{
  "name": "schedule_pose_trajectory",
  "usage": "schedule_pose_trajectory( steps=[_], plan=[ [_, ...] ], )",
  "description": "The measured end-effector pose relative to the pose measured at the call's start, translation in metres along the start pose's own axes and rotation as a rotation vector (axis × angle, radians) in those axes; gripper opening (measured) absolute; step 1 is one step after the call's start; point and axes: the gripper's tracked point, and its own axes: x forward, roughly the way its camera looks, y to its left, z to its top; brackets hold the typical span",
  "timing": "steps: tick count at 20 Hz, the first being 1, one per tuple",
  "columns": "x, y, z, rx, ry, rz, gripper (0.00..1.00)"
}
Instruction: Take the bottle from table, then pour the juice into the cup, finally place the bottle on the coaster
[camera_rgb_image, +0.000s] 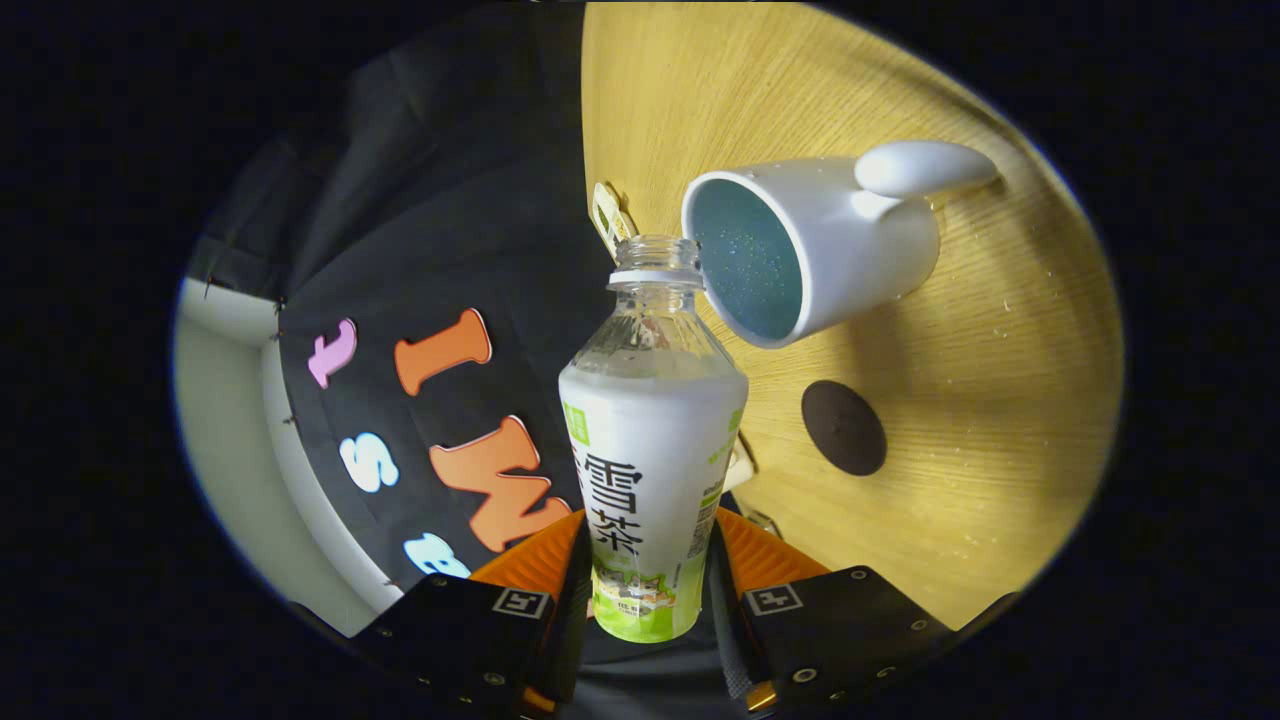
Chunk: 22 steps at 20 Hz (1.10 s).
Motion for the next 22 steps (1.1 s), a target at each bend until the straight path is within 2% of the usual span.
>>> schedule_pose_trajectory(
  steps=[7, 14, 19, 22],
  plan=[
    [0.005, -0.024, -0.004, -0.478, -0.010, 0.017, 0.56],
    [0.010, -0.001, -0.009, -1.056, -0.066, 0.141, 0.56],
    [0.019, 0.021, -0.022, -1.365, -0.130, 0.200, 0.56],
    [0.020, 0.038, -0.030, -1.501, -0.207, 0.262, 0.56]
  ],
)
